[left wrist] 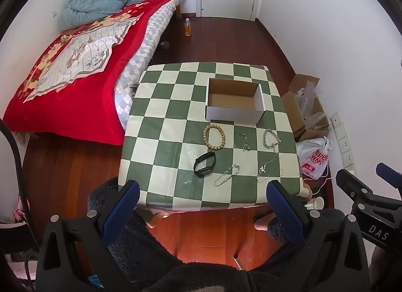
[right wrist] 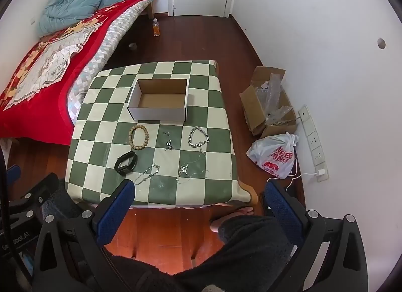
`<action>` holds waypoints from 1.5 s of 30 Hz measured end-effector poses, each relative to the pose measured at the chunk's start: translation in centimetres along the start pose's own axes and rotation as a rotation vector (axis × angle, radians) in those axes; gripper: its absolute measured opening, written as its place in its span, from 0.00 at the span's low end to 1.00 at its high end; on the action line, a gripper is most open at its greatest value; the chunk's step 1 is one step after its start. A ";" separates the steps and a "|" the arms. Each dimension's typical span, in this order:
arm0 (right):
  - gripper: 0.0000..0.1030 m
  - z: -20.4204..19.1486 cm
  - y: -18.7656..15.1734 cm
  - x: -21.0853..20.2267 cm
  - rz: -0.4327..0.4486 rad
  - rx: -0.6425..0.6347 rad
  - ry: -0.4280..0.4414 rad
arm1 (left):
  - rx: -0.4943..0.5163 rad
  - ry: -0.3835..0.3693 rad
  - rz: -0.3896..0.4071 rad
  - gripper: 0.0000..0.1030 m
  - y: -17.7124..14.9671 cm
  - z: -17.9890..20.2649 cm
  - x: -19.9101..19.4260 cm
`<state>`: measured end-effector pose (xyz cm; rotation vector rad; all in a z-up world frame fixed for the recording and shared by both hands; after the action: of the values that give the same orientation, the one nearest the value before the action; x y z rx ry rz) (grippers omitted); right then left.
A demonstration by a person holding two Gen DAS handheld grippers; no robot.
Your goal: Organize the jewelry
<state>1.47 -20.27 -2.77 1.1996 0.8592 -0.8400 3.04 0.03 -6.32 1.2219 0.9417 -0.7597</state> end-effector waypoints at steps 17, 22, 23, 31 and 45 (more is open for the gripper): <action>1.00 0.4 0.0 -0.5 0.010 0.001 -0.006 | 0.000 -0.008 0.023 1.00 0.5 0.2 -1.2; 1.00 0.6 -0.4 -0.6 0.007 -0.005 -0.004 | 0.005 -0.008 0.024 1.00 0.6 0.3 -1.8; 1.00 0.6 -0.4 -0.7 0.006 -0.007 -0.005 | 0.004 -0.007 0.026 1.00 0.7 0.3 -1.9; 1.00 0.8 -0.4 -0.9 0.010 -0.004 -0.007 | 0.006 -0.006 0.035 1.00 0.6 0.3 -2.0; 1.00 1.0 -0.4 -1.4 0.009 -0.004 -0.009 | 0.012 -0.008 0.045 1.00 0.7 0.4 -2.3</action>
<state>0.64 -21.20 -1.57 1.1944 0.8479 -0.8354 2.75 -0.22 -3.86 1.2454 0.9013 -0.7349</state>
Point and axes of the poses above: each gripper's, at about its wrist camera, not at the fingertips, and x roughly the way its jaws point, z to its right, y to its top, the point moved 7 cm from there along x, roughly the way its jaws point, and after that the axes turned 9 degrees about -x, right-handed, at the moved point
